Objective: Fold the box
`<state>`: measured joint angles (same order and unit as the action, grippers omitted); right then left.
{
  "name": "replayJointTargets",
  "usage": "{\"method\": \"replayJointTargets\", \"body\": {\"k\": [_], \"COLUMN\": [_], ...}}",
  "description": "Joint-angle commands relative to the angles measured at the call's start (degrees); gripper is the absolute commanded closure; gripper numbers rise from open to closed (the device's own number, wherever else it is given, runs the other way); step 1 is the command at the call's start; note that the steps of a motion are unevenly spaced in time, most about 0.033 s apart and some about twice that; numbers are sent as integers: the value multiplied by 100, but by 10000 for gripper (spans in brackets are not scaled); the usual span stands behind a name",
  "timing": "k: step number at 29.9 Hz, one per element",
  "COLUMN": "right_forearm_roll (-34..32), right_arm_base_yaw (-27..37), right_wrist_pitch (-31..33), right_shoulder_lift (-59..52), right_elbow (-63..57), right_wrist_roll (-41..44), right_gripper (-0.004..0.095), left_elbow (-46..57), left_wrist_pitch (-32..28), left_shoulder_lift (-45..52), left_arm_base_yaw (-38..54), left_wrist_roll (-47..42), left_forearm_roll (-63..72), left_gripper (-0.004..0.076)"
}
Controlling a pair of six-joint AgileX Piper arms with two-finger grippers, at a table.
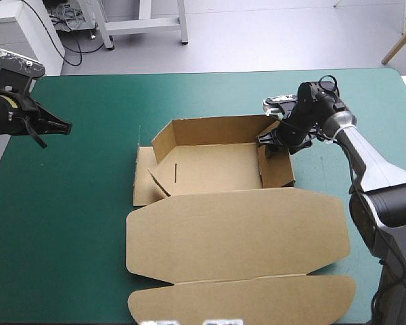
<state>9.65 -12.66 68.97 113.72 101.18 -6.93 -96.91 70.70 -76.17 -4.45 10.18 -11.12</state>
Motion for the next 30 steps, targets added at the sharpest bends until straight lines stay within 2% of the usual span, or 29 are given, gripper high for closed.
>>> {"method": "replayJointTargets", "body": {"k": [1, 4, 8, 11, 23, 27, 30], "right_forearm_roll": [126, 130, 155, 247, 300, 343, 596], "right_arm_base_yaw": [17, 17, 17, 17, 176, 394, 621], "right_wrist_pitch": [-95, -75, -9, -9, -8, -8, -8], "right_shoulder_lift": [-269, -256, -256, -256, -654, -1120, -1482], "right_elbow": [166, 166, 166, 166, 178, 178, 178], "right_wrist_roll": [-50, -50, -50, -50, -436, -682, -908], "right_gripper": [369, 518, 788, 923, 927, 927, 927], "left_elbow": [-140, -140, -140, -140, -113, 193, 600], "left_wrist_pitch": [-252, -242, -252, -253, 56, 35, -10], "left_shoulder_lift": [156, 156, 156, 156, 156, 156, 156], "left_arm_base_yaw": [-5, -5, -5, -5, -5, 72, 474], "left_wrist_roll": [-51, -51, -51, -97, -296, -296, -163], "left_forearm_roll": [-62, -62, -62, -143, -632, -870, -380], "left_gripper": [734, 734, 734, 734, 733, 724, 705]}}
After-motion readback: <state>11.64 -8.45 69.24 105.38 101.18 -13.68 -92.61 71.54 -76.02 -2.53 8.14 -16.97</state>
